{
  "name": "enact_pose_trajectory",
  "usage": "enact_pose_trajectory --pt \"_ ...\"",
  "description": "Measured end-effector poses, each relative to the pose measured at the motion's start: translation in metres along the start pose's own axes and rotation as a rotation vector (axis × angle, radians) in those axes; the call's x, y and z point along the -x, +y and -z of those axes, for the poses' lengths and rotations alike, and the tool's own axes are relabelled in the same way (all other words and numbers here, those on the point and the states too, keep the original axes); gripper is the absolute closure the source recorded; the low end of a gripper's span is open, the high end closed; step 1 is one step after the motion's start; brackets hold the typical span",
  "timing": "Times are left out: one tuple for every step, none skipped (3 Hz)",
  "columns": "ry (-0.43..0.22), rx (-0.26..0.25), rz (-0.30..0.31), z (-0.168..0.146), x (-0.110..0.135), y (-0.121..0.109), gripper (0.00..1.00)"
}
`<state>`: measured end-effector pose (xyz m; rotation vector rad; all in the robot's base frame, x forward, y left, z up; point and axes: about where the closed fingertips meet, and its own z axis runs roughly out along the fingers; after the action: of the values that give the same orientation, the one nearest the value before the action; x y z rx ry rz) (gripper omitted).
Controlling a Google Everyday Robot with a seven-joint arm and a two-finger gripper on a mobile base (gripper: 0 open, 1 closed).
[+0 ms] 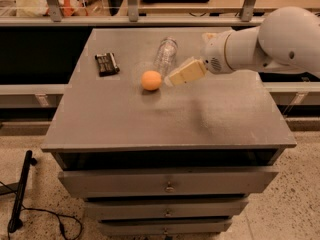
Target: Pick water bottle
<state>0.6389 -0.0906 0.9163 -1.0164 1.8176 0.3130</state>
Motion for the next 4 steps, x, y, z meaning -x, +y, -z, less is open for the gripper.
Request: enact_pose_trajectory --pt "-0.015 -0.040 -0.067 -0.018 0.008 0.003 0.00" --pt "-0.011 -0.082 -0.117 -0.031 0.012 0.002 0.00" --pt "0.009 -0.160 -0.144 -0.050 0.016 -0.009 0.00" --pt "0.015 -0.218 -0.186 -0.069 0.020 -0.021 0.00"
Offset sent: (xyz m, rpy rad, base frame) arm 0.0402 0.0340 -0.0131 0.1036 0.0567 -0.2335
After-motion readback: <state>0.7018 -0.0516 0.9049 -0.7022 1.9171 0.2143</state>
